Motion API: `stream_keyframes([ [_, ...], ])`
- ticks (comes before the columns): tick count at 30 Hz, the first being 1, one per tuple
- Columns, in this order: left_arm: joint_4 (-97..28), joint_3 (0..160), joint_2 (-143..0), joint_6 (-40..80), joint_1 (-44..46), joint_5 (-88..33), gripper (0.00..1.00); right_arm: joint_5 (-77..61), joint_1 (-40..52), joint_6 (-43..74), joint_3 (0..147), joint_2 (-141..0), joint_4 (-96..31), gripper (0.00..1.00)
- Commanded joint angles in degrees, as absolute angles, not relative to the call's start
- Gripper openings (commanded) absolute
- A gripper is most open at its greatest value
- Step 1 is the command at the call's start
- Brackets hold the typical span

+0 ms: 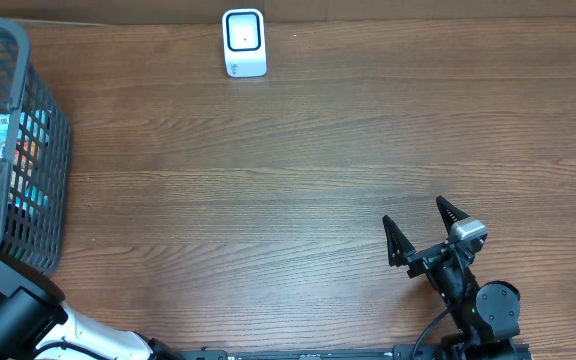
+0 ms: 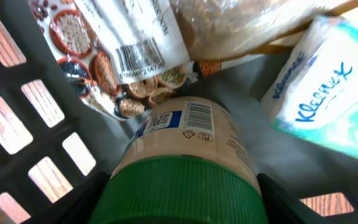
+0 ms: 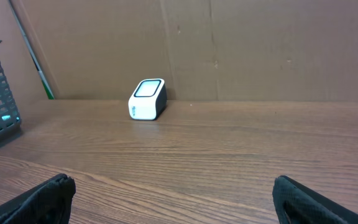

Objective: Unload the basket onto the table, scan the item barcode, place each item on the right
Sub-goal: 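Grasp the green-lidded jar and lift it out of the basket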

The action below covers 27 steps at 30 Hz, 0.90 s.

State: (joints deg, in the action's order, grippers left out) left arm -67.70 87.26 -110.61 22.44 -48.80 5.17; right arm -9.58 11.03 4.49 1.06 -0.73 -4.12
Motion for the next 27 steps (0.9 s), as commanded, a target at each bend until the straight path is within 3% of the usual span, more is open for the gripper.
stream_keyframes([
  [1, -70.4, 91.7, -110.6, 22.3, -48.7, 4.7, 0.43, -9.0, 11.4, 4.8, 0.4, -0.2, -3.9, 1.0],
  [11, -83.5, 119.1, -110.6, 22.5, -48.7, -1.7, 0.4, -9.0, 11.4, 4.8, 0.4, -0.2, -3.9, 1.0],
  [18, -92.1, 147.3, -110.4, 22.7, -47.8, -17.0, 0.36, -9.0, 11.4, 4.8, 0.4, -0.2, -3.9, 1.0],
  [27, -96.8, 160.7, -106.5, 17.5, -34.9, -23.8, 0.36, -9.0, 11.4, 4.8, 0.4, -0.2, -3.9, 1.0],
])
